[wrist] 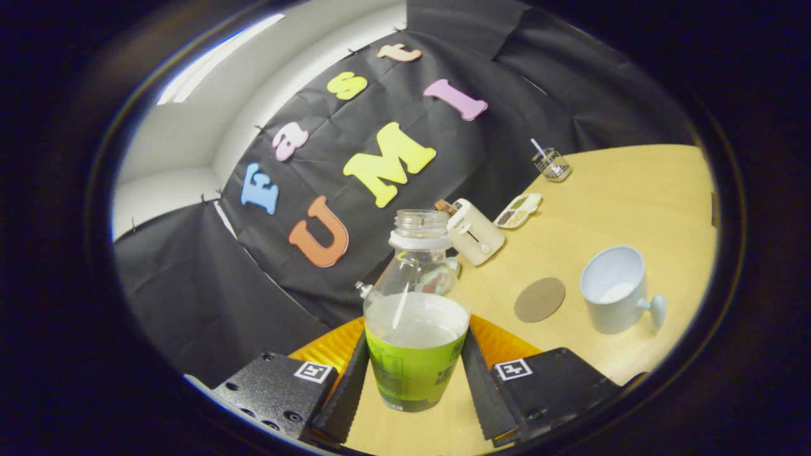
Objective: Take the bottle from table, then pour the juice into the cup, finally place the bottle on the coaster
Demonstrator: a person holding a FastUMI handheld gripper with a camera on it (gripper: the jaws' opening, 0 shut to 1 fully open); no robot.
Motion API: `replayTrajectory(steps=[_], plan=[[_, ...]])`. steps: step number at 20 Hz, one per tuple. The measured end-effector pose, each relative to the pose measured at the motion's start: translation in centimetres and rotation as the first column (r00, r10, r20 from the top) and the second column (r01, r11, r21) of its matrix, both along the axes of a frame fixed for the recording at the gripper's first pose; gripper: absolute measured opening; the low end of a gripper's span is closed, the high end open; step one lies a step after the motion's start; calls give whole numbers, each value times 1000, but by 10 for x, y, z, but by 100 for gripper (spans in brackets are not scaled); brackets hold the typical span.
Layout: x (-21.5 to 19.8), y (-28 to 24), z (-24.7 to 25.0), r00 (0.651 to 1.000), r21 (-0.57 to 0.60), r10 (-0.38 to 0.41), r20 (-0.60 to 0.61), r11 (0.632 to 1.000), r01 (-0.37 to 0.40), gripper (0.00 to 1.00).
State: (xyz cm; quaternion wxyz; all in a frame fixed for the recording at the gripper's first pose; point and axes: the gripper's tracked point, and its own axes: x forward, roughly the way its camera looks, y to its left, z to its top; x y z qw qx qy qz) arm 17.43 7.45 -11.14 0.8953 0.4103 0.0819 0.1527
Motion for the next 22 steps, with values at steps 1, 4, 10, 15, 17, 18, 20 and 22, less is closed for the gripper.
replayTrajectory(steps=[1, 4, 10, 15, 17, 18, 20, 22], plan=[[2, 1, 1, 1000, 47, 15, -5, 999, -15, 78], [5, 4, 7, 998, 175, 58, 8, 983, -58, 78], [6, -2, 10, 995, 368, 98, 5, 925, -93, 78], [10, -6, 16, 992, 513, 127, 17, 850, -117, 78], [12, -10, 15, 991, 546, 132, 11, 830, -117, 78], [14, -13, 16, 991, 561, 131, 10, 820, -115, 78], [16, -16, 23, 991, 595, 131, 26, 795, -121, 78], [14, -17, 30, 988, 635, 146, 44, 760, -140, 77]])
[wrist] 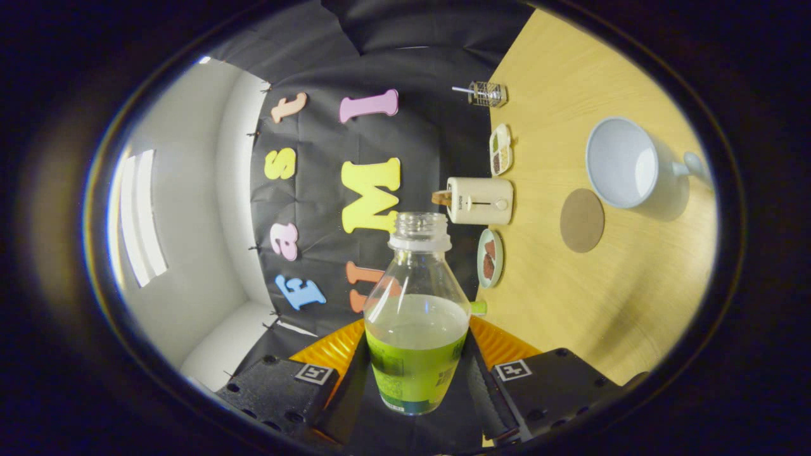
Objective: Take the bottle from table, then pour the juice into the cup, finally place the bottle on the coaster
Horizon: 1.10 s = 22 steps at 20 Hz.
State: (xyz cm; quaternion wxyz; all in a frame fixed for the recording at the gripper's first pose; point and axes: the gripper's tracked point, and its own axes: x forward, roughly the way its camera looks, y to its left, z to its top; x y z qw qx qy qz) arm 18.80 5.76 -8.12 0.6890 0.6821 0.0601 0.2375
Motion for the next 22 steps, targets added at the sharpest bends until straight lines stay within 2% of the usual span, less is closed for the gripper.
replayTrajectory(steps=[8, 22], plan=[[-4, -20, 9, 1000, 159, 18, -8, 987, -17, 77], [-2, -46, 0, 1000, 375, 14, -25, 927, -4, 77]])
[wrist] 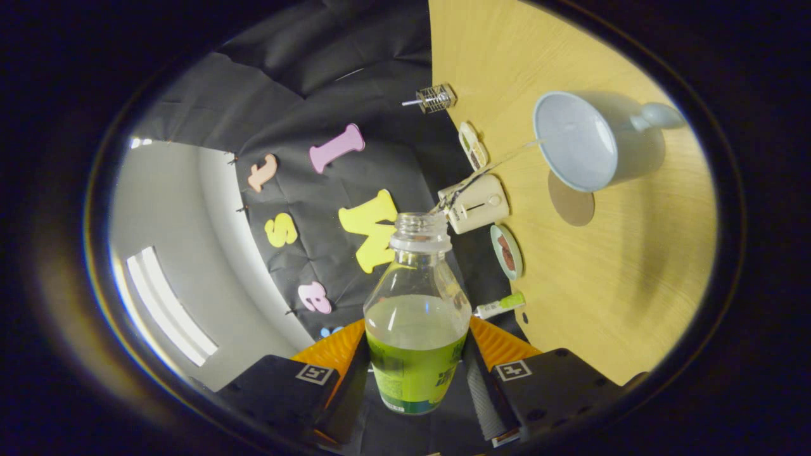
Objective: Take the bottle from table, then pour the juice into the cup, finally place the bottle on the coaster
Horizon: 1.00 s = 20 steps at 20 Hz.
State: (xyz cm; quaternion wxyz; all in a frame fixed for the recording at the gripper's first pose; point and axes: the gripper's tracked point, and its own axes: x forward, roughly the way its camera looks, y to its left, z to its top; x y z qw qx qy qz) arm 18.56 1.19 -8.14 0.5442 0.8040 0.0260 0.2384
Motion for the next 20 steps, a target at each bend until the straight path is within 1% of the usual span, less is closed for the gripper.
replayTrajectory(steps=[2, 6, 10, 14, 20], plan=[[1, 0, -1, 1000, 40, 1, 10, 999, -1, 77], [1, 0, 1, 1000, 52, -2, 8, 999, 2, 77], [2, 3, 1, 1000, 98, 1, 11, 995, -2, 77], [2, 3, 3, 1000, 109, 6, 8, 994, -6, 77], [2, 3, 3, 1000, 158, 7, 2, 987, -7, 77]])
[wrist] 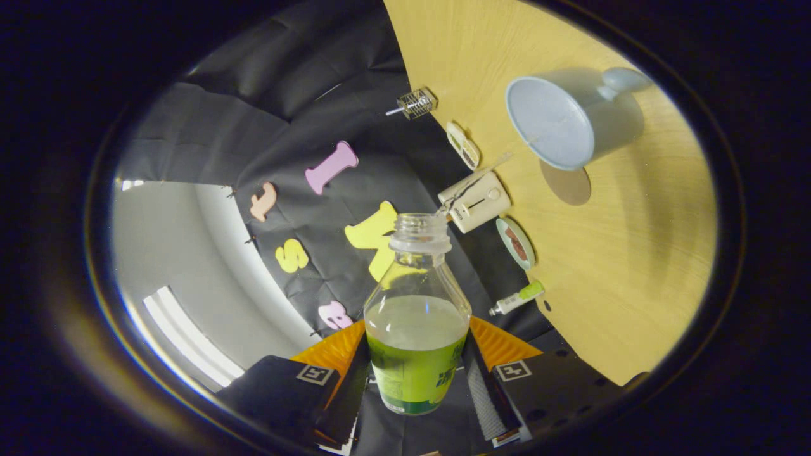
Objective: Take the bottle from table, then pour the juice into the cup, finally place the bottle on the coaster
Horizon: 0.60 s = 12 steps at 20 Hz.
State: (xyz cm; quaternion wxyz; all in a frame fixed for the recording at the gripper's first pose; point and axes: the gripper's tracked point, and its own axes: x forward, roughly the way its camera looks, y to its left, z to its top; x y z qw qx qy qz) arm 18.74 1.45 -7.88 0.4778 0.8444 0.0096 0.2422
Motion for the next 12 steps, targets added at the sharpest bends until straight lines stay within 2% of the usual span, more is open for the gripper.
replayTrajectory(steps=[12], plan=[[-7, -24, 15, 1000, 88, -1, 11, 996, 0, 77]])
